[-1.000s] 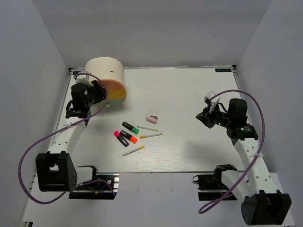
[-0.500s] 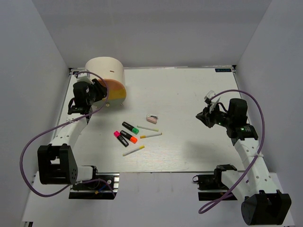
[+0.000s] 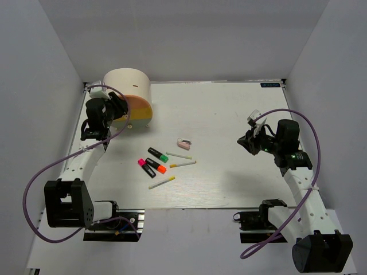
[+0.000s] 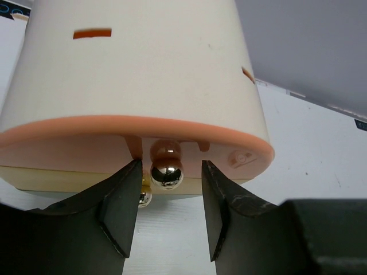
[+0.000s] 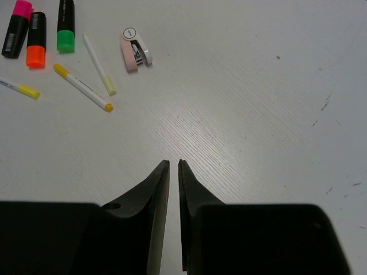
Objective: Sort the stationery into containers
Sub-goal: Open the drawer in the storage box.
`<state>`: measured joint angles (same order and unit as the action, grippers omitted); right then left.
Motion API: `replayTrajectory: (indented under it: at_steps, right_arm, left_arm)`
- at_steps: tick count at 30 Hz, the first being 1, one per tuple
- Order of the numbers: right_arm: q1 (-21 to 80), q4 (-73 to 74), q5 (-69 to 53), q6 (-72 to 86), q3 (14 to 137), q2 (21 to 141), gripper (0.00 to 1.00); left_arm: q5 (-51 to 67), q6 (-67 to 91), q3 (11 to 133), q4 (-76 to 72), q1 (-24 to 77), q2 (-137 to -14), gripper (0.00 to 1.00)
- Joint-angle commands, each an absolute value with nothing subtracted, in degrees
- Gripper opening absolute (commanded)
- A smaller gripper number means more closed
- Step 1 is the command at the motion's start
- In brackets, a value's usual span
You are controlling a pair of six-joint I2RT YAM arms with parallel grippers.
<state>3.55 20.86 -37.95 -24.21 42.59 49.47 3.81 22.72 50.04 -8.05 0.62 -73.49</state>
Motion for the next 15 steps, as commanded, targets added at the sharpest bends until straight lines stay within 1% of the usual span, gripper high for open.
replayTrajectory:
  at_steps: [1, 5, 9, 15]
  right_arm:
    - [3.52, 19.16, -39.37, -23.73, 42.8, 49.22, 0.18]
    - [3.43, 19.34, -39.46, -23.73, 42.89, 49.22, 0.18]
    - [3.51, 19.6, -39.29, -23.82, 42.98, 49.13, 0.18]
    - [3.43, 19.69, -39.38, -23.73, 42.98, 48.87, 0.18]
  left_arm:
    - [2.55, 22.76, 49.75, -10.63, 0.7, -71.28, 0.56]
    - [2.55, 22.24, 49.75, -10.63, 0.7, -71.28, 0.48]
    - [3.08, 22.24, 49.75, -10.11, 1.23, -71.81, 0.48]
    - [2.55, 22.24, 50.44, -6.69, 1.23, -72.86, 0.53]
